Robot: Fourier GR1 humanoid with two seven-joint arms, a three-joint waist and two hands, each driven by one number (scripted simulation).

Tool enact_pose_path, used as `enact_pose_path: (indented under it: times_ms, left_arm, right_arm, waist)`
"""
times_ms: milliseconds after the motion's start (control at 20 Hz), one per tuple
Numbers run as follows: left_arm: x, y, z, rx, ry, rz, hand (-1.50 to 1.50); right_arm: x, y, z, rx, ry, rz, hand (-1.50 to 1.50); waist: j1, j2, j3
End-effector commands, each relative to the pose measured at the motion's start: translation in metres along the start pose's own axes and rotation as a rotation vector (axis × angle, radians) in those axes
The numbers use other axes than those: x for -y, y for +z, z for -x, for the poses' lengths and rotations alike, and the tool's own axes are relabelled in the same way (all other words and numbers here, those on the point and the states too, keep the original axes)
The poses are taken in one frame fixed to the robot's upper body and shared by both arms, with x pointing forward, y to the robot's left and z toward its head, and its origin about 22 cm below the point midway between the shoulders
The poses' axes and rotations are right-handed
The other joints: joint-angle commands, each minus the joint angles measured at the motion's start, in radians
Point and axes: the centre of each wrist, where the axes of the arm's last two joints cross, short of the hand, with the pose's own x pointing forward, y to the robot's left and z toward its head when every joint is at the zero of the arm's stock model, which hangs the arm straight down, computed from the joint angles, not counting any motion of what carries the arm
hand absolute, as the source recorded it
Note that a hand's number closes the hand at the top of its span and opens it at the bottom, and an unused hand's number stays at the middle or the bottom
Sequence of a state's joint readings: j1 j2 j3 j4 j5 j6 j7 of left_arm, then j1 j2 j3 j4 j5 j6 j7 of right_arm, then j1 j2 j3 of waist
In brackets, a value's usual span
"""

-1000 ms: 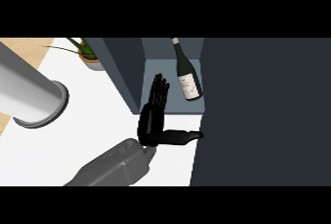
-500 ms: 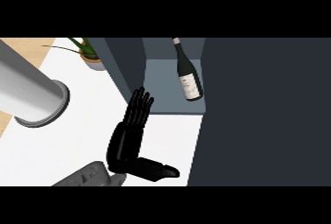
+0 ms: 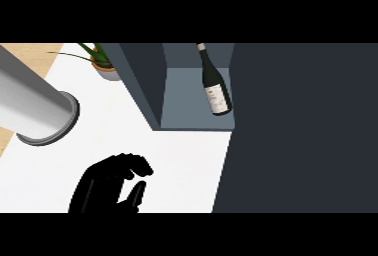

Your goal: Pick up the wine, place it into the cabinet and close the cabinet

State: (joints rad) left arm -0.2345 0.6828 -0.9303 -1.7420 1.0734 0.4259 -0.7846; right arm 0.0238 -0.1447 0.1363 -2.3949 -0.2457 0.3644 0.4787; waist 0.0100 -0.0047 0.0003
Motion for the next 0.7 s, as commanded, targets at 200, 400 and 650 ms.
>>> enact_pose_path:
  times_ms: [200,400,650]
  left_arm:
    - [-0.045,0.019,-0.042,-0.008,-0.008,-0.033,1.50]
    - [-0.051,0.036,-0.064,0.012,-0.018,-0.044,-1.50]
    - [-0.077,0.044,-0.083,0.065,-0.002,-0.130,-1.50]
  right_arm:
    - [-0.034,0.013,-0.024,0.059,-0.124,-0.197,1.50]
    - [-0.063,0.000,-0.043,0.060,-0.159,-0.251,1.50]
    - [-0.095,-0.008,-0.044,0.026,-0.186,-0.353,1.50]
  waist:
    - [-0.004,0.000,-0.001]
    - [0.012,-0.006,-0.003]
    - [0.002,-0.005,-0.002]
